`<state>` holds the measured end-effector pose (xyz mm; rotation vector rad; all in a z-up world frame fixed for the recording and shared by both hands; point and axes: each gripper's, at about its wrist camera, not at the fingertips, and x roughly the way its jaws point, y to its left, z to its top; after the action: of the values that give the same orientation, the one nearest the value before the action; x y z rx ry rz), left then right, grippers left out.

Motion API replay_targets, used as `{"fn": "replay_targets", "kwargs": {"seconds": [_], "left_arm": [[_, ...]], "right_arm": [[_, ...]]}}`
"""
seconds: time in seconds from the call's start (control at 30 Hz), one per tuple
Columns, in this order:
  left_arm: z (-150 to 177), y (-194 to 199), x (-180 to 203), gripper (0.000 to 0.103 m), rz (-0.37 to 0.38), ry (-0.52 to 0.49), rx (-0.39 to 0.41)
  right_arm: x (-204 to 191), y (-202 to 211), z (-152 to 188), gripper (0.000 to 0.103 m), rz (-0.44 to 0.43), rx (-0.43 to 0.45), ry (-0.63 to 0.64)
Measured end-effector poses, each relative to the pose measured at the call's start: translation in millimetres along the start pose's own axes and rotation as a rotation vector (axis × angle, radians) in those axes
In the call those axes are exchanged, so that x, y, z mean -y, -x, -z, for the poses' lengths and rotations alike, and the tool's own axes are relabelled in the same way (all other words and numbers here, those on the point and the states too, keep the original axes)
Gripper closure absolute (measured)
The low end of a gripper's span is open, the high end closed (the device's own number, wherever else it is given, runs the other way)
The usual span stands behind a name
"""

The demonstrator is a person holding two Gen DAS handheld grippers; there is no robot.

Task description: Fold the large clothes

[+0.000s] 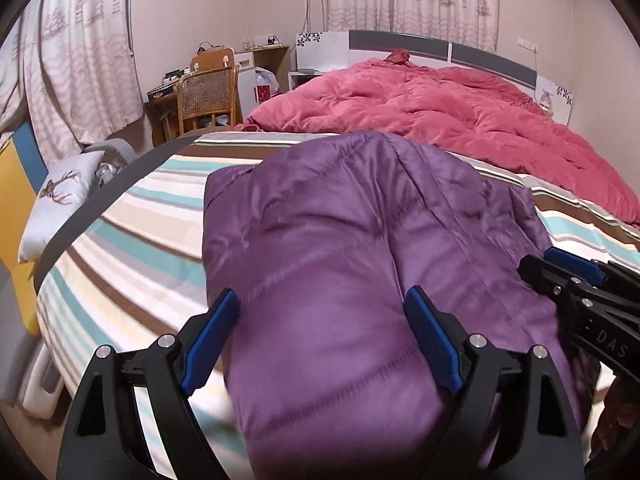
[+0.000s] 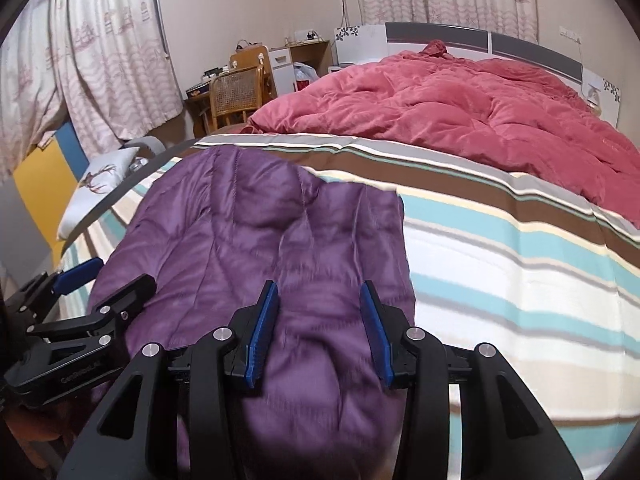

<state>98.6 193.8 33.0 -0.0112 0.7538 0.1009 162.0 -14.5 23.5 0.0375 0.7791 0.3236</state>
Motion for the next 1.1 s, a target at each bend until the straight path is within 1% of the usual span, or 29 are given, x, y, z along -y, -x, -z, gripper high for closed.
{"fn": "replay_targets", "kwargs": {"seconds": [0.1,0.17,0.23,0.33,0.43,0.47,0.53,0.57,0.6,0.67,0.73,0.83,0.87,0.9,1.1], "left_arm": [[12,16,0,0.017,0.01,0.007,-0.002],[19,19,1,0.017,0.014,0.01,-0.003],[24,15,0,0.017,0.014,0.018,-0.007],[26,13,1,0.016,0.002,0.014,-0.006],[25,22,1,0.017,-0.001,0.005,-0.012],[26,27,1,0.015,-0.004,0.003,-0.01],[28,36,0,0.01,-0.014,0.007,-0.002],[32,42,0,0.006,-0.021,0.01,0.006],[35,47,-1,0.004,-0.024,0.015,0.012],[42,55,-5,0.002,-0.014,0.04,0.014],[48,63,-9,0.002,-0.003,0.063,0.013],[58,73,-11,0.002,-0.013,0.085,0.008],[60,75,-11,0.002,-0.014,0.087,0.007],[63,79,-12,0.002,-0.017,0.092,0.003],[81,91,-14,0.002,0.01,0.126,-0.032]], "right_arm": [[0,9,9,0.061,-0.002,0.0,0.0],[1,7,14,0.061,0.0,-0.009,0.003],[4,-5,16,0.061,0.009,-0.038,0.009],[3,-12,16,0.061,0.021,-0.049,0.005],[2,2,17,0.061,0.011,-0.031,-0.011],[3,6,18,0.059,0.005,-0.025,-0.02],[5,18,20,0.058,-0.01,-0.006,-0.044],[6,25,22,0.055,-0.021,0.002,-0.053],[6,31,24,0.048,-0.028,0.009,-0.057],[5,42,29,0.044,-0.039,0.021,-0.051],[2,52,37,0.044,-0.036,0.027,-0.031],[-1,64,47,0.042,-0.044,0.021,-0.028],[-1,67,50,0.036,-0.043,0.021,-0.031],[-1,71,54,0.034,-0.039,0.022,-0.033],[-4,85,76,0.034,-0.038,0.006,-0.016]]}}
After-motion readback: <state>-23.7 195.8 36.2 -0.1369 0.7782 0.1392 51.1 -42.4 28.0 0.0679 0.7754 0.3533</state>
